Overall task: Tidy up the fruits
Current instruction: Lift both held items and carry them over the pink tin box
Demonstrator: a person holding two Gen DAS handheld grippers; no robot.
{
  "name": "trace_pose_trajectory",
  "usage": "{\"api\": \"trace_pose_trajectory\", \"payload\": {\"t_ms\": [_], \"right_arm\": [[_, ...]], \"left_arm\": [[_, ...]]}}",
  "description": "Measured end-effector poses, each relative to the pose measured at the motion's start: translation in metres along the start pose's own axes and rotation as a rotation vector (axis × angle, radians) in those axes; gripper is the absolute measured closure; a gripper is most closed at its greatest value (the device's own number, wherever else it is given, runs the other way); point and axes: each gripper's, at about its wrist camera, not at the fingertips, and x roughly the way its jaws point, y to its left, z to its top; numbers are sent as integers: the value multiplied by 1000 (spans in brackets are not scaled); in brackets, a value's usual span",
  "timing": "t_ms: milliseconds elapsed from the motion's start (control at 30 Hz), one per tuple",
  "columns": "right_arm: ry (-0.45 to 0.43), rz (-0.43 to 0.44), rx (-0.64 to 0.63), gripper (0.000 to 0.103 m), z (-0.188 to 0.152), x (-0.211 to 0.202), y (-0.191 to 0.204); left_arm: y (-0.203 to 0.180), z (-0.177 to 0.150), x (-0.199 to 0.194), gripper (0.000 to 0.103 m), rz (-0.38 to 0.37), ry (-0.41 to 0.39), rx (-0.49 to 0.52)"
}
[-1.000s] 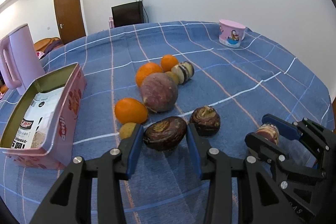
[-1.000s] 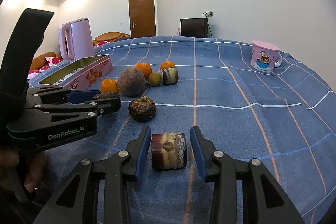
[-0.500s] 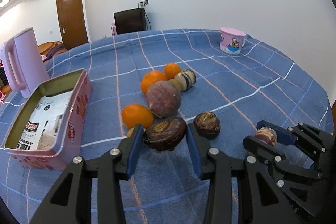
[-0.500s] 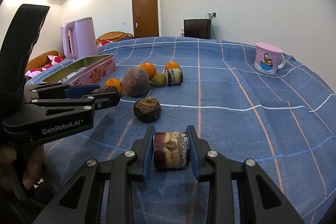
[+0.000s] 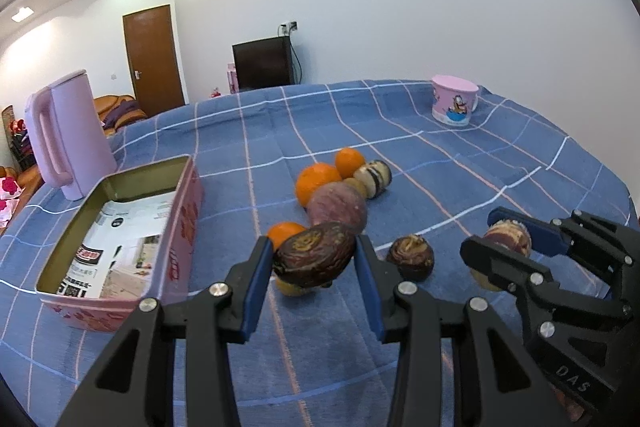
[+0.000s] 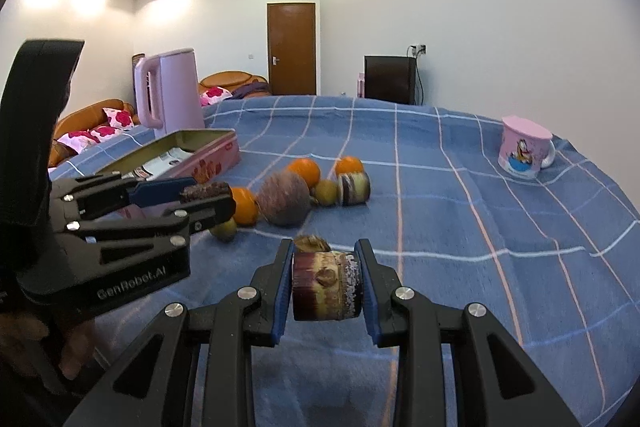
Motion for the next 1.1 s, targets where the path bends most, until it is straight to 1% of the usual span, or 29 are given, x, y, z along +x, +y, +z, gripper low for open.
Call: {"api": "trace_pose_trajectory", "payload": {"t_ms": [267,700,1100], "right_arm": [[-19,35,-33,71,16,3,13],[-56,93,-98,71,45,11,41],[-81,134,-158,71,71,20,63]], "left_arm": [[11,4,-7,60,27,-28,-22],[41,9,-14,60,90,-60,-71],[76,13,-14,60,154,-60,-131]]}}
